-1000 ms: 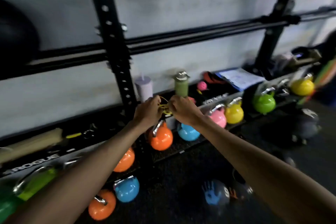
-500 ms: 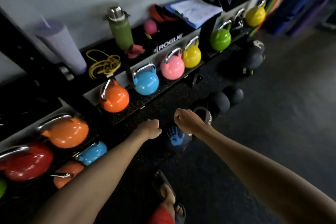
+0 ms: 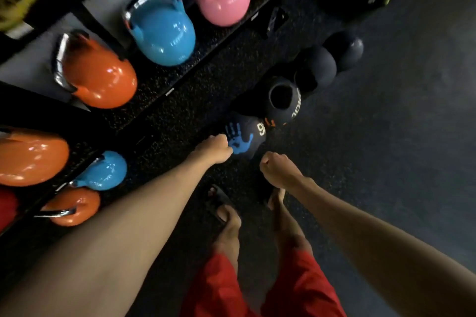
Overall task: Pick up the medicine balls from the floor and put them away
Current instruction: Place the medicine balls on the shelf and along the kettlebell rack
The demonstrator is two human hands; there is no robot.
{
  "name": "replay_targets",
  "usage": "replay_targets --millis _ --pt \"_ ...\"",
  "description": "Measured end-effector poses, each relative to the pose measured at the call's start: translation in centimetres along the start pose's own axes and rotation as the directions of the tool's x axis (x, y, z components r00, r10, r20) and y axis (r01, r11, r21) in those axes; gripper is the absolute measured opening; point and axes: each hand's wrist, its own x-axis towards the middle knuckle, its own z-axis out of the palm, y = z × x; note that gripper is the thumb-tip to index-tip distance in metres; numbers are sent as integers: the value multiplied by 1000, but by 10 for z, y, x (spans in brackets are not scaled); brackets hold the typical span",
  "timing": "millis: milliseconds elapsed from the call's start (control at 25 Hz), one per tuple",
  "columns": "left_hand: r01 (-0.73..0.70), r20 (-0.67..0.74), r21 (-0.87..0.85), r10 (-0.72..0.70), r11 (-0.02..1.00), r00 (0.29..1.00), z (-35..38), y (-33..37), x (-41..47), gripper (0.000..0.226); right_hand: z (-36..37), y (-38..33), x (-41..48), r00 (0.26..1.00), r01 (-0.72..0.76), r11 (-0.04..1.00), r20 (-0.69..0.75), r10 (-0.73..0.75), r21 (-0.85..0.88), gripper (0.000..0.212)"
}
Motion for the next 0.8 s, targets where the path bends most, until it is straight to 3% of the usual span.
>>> replay_targets --millis 280,480,640,720,800 --pt "142 -14 -138 -145 980 989 79 -1 144 30 72 92 154 982 -169 972 112 152 164 30" --pt "256 -148 -376 -330 891 932 109 3 261 49 116 162 272 952 -302 902 154 266 310 35" --pt "304 -144 -611 -480 731 865 108 -1 351 71 152 206 356 884 -467 718 286 370 515 62" --pt "332 -67 -703 -524 628 849 108 -4 391 84 168 218 393 867 -498 638 327 376 587 71" --pt "366 23 -696 -490 617 871 109 -4 419 96 181 224 423 870 -490 557 337 360 671 75"
